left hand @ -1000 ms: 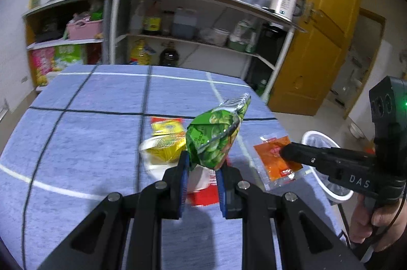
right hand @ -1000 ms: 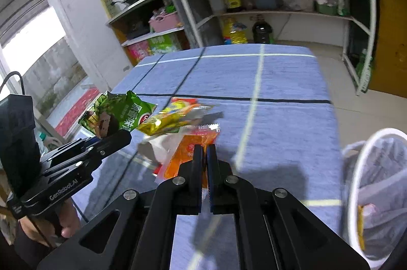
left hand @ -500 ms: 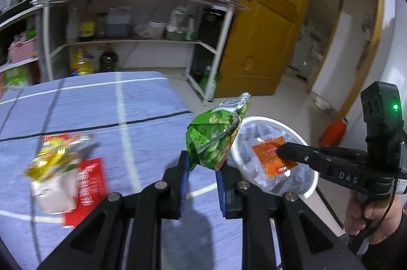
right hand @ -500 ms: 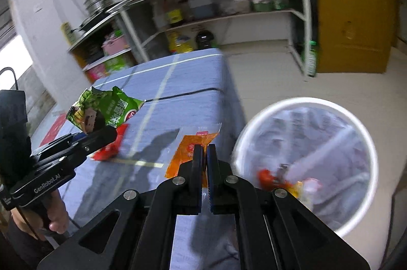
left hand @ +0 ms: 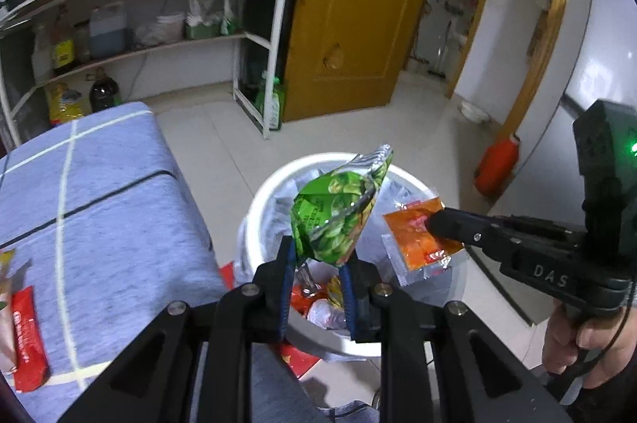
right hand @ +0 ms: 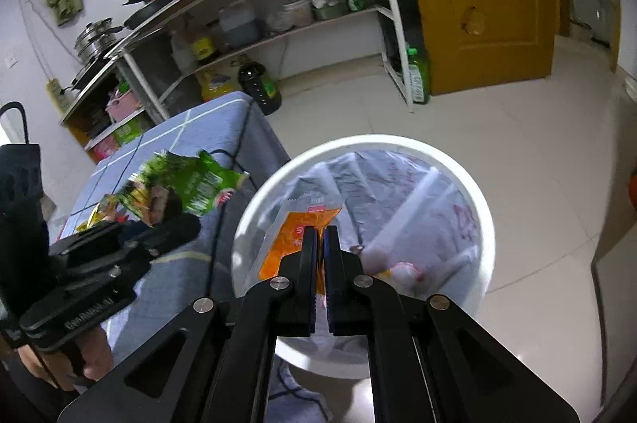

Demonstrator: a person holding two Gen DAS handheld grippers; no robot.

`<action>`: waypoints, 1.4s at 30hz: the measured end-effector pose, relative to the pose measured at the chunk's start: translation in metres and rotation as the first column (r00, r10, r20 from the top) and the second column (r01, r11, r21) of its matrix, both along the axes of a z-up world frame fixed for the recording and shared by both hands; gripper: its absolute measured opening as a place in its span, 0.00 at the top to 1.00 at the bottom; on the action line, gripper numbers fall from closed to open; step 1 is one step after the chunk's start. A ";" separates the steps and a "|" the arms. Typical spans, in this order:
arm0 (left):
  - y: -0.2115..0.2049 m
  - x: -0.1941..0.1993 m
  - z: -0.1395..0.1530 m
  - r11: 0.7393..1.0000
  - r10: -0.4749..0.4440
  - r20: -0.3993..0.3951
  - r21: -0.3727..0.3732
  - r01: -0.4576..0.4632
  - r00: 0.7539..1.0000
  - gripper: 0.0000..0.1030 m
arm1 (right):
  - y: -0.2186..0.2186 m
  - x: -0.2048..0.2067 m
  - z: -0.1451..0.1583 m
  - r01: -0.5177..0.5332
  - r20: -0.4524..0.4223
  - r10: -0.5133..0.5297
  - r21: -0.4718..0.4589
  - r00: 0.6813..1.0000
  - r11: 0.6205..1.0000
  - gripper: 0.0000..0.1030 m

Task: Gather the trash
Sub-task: 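Carry both held items over the trash bin and open both tools to drop them, then move both open tools back over the table toward the yellow-white snack bag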

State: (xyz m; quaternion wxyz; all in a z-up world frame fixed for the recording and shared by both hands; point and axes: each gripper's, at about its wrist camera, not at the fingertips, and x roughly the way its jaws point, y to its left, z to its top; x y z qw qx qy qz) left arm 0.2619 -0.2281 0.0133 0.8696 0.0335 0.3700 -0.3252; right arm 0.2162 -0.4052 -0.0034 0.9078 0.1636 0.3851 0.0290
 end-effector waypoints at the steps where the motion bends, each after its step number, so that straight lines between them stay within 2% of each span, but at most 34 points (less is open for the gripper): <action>1: -0.004 0.001 -0.003 1.000 -0.004 -0.007 0.009 0.004 1.000 0.76 | -0.004 0.001 -0.002 0.007 -0.007 -0.007 0.009 1.000 1.000 0.97; 3: -0.013 0.005 -0.010 1.000 -0.005 -0.022 0.029 0.005 1.000 0.73 | -0.011 0.002 -0.009 0.022 -0.026 -0.022 0.025 0.999 0.999 0.97; 5: -0.018 0.008 -0.017 0.999 -0.003 -0.037 0.041 0.005 0.999 0.64 | -0.018 0.005 -0.017 0.046 -0.058 -0.045 0.018 0.997 0.999 0.97; 6: -0.019 0.008 -0.019 0.999 -0.001 -0.042 0.041 0.003 0.999 0.56 | -0.020 0.006 -0.020 0.056 -0.071 -0.054 0.017 0.996 0.998 0.97; 7: -0.019 0.007 -0.021 0.999 -0.002 -0.045 0.038 0.003 0.999 0.53 | -0.022 0.005 -0.021 0.062 -0.077 -0.060 0.019 0.995 0.998 0.95; 10: -0.022 0.005 -0.024 0.999 0.000 -0.045 0.039 0.002 0.999 0.53 | -0.025 0.003 -0.021 0.072 -0.071 -0.070 0.022 0.995 0.997 0.90; 14: -0.018 0.003 -0.022 1.000 0.008 -0.039 0.025 -0.007 0.999 0.53 | -0.023 0.000 -0.015 0.073 -0.045 -0.073 0.012 0.996 0.997 0.78; 20: 0.004 -0.002 -0.007 0.999 0.046 -0.004 -0.009 -0.046 0.999 0.53 | -0.011 -0.005 -0.002 0.047 0.003 -0.047 0.003 0.999 0.999 0.77; 31: 0.082 -0.016 0.019 0.980 0.194 0.052 -0.054 -0.191 0.980 0.53 | 0.051 -0.010 0.028 -0.127 0.117 0.127 -0.012 0.985 0.992 0.77; 35: 0.121 -0.022 0.026 0.964 0.264 0.071 -0.066 -0.259 0.962 0.53 | 0.083 -0.007 0.034 -0.208 0.134 0.208 -0.017 0.969 0.978 0.77; 42: 0.199 -0.024 0.035 0.918 0.396 0.111 -0.069 -0.390 0.912 0.49 | 0.143 0.003 0.042 -0.334 0.148 0.334 -0.024 0.931 0.942 0.77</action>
